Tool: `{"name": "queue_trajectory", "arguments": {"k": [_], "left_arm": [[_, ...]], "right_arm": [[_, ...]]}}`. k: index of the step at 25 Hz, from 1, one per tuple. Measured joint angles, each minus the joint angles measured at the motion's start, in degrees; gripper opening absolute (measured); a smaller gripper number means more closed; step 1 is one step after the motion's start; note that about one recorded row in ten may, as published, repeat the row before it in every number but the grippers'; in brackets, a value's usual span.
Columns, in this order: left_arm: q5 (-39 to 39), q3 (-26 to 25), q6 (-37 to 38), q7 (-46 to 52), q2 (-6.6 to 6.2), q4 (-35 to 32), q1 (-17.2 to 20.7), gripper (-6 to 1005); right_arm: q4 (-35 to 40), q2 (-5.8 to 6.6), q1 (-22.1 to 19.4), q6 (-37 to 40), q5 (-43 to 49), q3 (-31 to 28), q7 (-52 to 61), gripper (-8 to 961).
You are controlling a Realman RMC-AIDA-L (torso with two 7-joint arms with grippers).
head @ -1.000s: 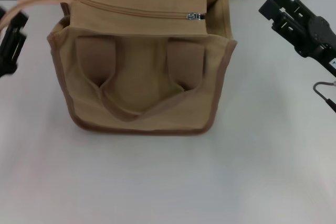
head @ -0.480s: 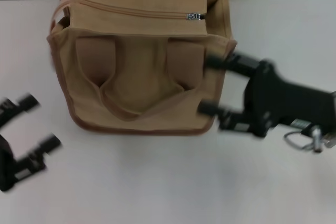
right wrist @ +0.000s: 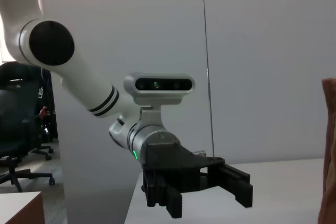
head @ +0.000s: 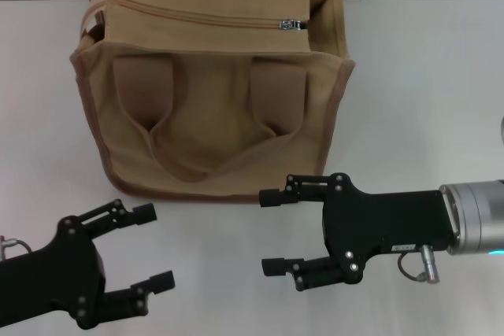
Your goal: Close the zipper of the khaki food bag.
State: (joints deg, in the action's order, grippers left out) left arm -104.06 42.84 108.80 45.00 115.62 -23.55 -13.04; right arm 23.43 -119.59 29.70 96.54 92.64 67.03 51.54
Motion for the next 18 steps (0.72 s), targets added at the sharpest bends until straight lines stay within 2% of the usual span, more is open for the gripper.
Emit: {"name": "queue_trajectory", "arguments": {"k": [8, 18], "left_arm": [[-4.03, 0.19, -0.42, 0.90, 0.66, -0.20, -2.62, 814], [-4.62, -0.07, -0.95, 0.95, 1.34, -0.26, -2.75, 815]], "right_arm": [[-3.52, -0.11, -0.28, -0.79, -0.68, -0.28, -4.19, 776], [-3.99, -0.12, -0.15, -1.38, -0.65, -0.62, -4.33, 776]]}}
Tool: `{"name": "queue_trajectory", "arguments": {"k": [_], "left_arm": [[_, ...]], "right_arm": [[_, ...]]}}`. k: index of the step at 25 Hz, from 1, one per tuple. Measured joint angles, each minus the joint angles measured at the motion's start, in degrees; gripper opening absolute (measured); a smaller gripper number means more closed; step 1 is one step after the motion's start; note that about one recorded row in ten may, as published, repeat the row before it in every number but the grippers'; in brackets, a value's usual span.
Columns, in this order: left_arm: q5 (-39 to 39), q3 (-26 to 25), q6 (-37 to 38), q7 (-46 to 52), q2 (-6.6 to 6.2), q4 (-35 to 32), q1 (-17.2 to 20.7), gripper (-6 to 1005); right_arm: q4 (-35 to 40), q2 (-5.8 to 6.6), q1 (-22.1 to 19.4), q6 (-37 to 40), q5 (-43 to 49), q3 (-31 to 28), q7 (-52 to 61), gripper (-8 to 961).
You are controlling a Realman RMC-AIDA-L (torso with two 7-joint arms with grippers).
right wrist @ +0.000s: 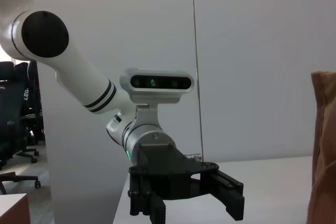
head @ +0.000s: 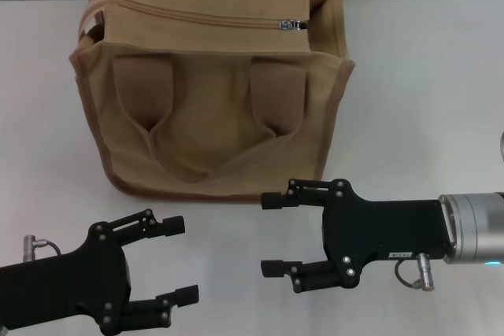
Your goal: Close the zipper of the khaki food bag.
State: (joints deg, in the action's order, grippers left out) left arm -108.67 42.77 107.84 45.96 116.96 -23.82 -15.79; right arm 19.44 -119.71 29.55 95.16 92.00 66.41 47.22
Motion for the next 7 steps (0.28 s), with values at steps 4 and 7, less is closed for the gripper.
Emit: {"name": "queue_trajectory", "arguments": {"k": [4, 7], "left_arm": [[-0.05, 0.00, -0.39, -0.08, 0.20, 0.11, 0.09, 815], [-0.05, 0.00, -0.52, -0.22, 0.29, 0.18, 0.13, 815]], "right_arm": [[-0.02, 0.00, 0.26, 0.00, -0.08, 0.00, -0.02, 776], [-0.02, 0.00, 0.27, 0.00, -0.57, 0.15, -0.02, 776]]}}
